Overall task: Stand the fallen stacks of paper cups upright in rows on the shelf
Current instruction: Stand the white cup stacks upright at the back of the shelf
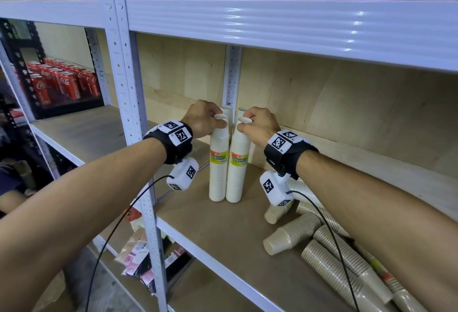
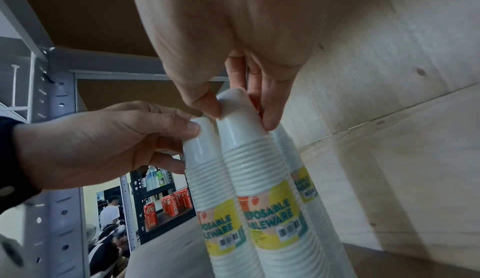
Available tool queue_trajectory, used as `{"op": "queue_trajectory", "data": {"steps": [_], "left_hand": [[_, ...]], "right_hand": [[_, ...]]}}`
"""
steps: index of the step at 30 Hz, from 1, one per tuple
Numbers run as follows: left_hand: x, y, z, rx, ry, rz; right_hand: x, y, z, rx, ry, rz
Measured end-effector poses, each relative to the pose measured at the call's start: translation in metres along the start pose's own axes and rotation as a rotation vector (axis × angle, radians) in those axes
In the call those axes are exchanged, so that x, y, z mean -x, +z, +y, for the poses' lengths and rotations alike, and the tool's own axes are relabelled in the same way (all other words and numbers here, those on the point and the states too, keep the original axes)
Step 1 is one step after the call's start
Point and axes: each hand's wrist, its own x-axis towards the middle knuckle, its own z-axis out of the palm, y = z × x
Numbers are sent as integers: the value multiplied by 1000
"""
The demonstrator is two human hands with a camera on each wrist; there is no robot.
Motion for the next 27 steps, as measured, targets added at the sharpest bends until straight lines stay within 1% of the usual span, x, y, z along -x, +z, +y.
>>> {"op": "queue_trajectory", "data": {"steps": [4, 10, 16, 27], "left_hand": [[-8, -9, 1, -13, 0, 25], [-17, -15, -2, -40, 3, 32], [-19, -8, -13, -35, -39, 12], [-20, -12, -5, -82, -46, -26]], "right_hand": [[-8, 4, -6, -28, 9, 20], [-17, 10, -9, -31, 20, -4], [-19, 18, -3, -21, 30, -6], [-29, 21, 0, -33, 51, -5]]}}
